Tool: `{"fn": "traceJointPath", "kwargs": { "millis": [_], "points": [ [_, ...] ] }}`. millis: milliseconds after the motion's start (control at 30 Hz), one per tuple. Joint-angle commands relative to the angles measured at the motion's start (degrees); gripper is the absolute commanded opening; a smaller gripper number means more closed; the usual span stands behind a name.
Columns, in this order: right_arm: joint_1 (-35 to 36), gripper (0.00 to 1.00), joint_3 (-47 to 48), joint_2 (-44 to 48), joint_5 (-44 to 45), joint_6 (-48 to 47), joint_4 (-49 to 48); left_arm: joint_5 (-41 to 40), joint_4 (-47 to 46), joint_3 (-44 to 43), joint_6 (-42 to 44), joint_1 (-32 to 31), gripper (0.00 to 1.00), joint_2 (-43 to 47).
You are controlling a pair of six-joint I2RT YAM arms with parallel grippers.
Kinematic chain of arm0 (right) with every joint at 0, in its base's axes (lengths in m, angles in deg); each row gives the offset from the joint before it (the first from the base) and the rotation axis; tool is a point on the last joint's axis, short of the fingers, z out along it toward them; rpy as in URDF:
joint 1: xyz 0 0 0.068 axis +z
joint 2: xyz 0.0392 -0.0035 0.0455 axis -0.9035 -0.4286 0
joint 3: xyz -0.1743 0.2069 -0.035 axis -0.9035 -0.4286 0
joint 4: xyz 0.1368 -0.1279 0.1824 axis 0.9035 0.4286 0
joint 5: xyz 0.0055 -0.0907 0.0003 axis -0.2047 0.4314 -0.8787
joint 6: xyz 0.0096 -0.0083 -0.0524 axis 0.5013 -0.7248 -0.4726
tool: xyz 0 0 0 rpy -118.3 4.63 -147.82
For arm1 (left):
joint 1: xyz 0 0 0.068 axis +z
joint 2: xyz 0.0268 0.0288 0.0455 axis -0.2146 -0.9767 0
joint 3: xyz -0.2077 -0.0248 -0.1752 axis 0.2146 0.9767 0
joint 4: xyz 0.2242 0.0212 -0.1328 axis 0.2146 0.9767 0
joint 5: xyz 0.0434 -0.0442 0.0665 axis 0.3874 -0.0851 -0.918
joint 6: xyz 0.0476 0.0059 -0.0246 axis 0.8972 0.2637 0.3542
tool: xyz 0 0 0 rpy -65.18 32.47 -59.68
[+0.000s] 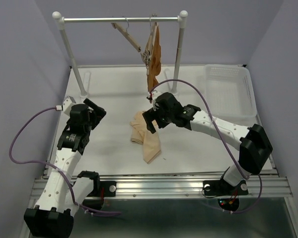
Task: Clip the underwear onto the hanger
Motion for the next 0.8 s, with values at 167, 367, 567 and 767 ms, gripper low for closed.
{"fn": "traceJointPath", "kwargs": {
  "millis": [167, 367, 567, 767],
  "points": [
    [10.13, 1.00, -9.51, 6.08, 8.55, -6.85, 0.13, 5.32, 2.22, 5.53, -2.61, 0.06, 0.99, -5.41],
    [20.94, 1.00, -13.04, 5.65, 5.68, -10.18, -0.40, 6.03, 1.96, 7.37, -2.87, 0.06, 0.99, -4.72],
    [25.71, 0.95, -11.56, -1.90, 9.37, -12.05, -1.99, 6.29, 1.34, 9.13, -2.61, 0.06, 0.99, -3.13],
    [25.71, 0.82, -9.97, -6.38, 11.13, -12.75, -3.74, 6.03, 1.43, 9.48, -2.43, 0.06, 0.99, -3.57]
  ]
}}
